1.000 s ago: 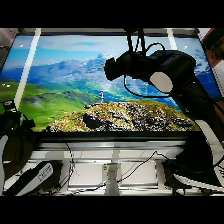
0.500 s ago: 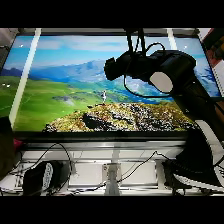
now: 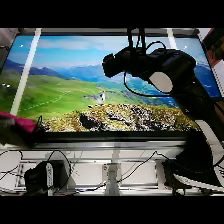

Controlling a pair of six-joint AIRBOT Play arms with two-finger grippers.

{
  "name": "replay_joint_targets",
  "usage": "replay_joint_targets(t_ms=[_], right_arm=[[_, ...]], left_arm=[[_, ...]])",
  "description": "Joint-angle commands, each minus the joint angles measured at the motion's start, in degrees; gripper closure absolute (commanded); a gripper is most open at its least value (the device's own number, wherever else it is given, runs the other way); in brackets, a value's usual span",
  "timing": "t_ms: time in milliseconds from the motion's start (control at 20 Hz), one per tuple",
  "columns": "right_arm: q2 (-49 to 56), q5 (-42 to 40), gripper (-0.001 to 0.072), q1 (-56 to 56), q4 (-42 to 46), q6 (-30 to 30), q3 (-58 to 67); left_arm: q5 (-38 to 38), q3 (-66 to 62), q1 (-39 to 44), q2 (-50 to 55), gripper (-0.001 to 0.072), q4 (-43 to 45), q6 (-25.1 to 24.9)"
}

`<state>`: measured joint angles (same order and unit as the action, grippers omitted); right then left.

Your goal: Fold the clothes and pants, and hang the long-sleeved shirts on hangers.

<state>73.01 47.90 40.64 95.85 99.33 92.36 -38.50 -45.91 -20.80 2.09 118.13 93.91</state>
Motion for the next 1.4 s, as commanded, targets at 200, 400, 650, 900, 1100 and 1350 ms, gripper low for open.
replay_joint_targets(t_ms=[200, 400, 650, 900, 1100, 1350], right_arm=[[0.0, -5.46, 0.0259, 0.07, -0.04, 0.02, 0.02], [-0.02, -5.4, 0.0261, 0.07, 1.68, 0.0, 0.02], [-0.04, -0.44, 0.0559, -2.6, 6.64, -1.7, 0.02], [-0.17, 10.84, 0.0655, -11.74, 6.67, -4.55, 0.02], [-0.17, 18.05, 0.0655, -20.79, 6.64, -4.55, 0.02], [-0.13, 20.09, 0.0655, -30.6, 6.58, -4.57, -0.02]], left_arm=[[25.44, -2.67, 0.02, 2.8, 0.0678, -27.93, -0.26], [24.74, -2.64, 0.07, 9.84, 0.0677, -46.58, -0.31], [18.05, -2.64, 8.55, 22.64, 0.0676, -58.25, -0.81], [21.07, -3.43, 35.52, 38.51, 0.0676, -58.16, -10.16], [32.79, -4.72, 51.01, 53.33, 0.0676, -58.18, -12.35], [44.59, -5.57, 59.91, 67.23, 0.0675, -58.21, -9.92]])
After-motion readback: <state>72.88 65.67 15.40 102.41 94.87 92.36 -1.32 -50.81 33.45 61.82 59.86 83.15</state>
